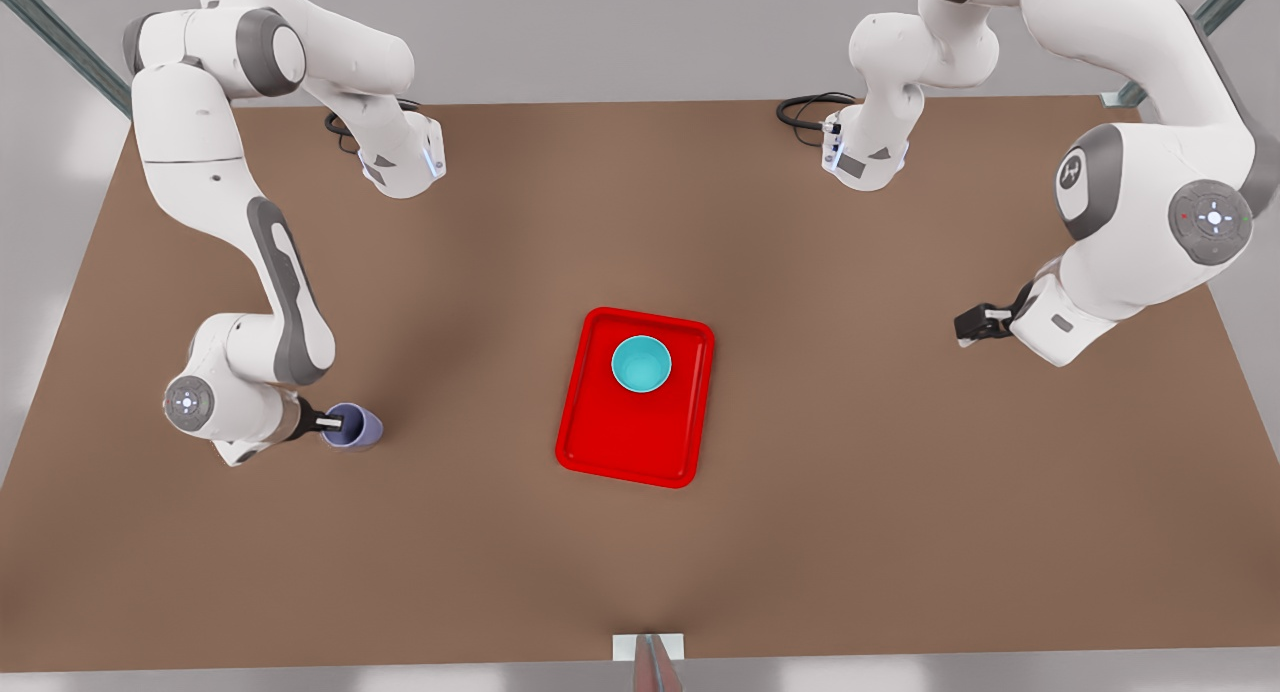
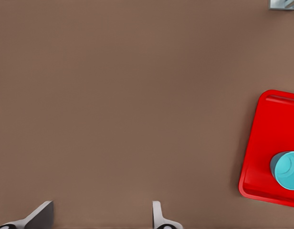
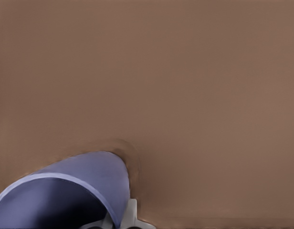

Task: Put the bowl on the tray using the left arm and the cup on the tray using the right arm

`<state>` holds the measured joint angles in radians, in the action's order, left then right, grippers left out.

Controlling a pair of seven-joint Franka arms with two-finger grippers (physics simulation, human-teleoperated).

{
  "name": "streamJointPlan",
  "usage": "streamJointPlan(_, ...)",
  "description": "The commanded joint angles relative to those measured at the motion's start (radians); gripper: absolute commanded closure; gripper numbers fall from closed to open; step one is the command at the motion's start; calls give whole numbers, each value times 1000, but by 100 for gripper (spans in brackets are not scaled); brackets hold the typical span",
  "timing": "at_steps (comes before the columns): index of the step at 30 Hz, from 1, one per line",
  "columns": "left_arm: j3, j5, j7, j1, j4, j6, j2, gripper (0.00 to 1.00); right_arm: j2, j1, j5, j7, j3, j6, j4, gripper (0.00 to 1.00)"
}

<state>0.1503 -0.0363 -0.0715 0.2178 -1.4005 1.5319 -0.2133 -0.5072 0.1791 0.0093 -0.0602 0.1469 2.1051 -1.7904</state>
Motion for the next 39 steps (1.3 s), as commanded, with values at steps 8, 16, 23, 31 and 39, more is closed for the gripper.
streamJointPlan(8,0,18,-1,3,0,-3,-8,0,99,-47,-14,-364,252,-217,152,79)
streamJointPlan(16,0,18,-2,3,-2,-15,-11,0,-31,-354,-80,-791,250,-68,232,79)
streamJointPlan(23,0,18,-4,3,0,-15,-14,0,-174,-454,-127,-923,240,-62,402,79)
streamJointPlan(31,0,18,-4,3,-2,-22,-21,0,-246,-529,-195,-986,203,-4,428,79)
streamJointPlan(39,0,18,-4,3,-3,-22,-28,0,-254,-530,-204,-987,203,12,424,2)
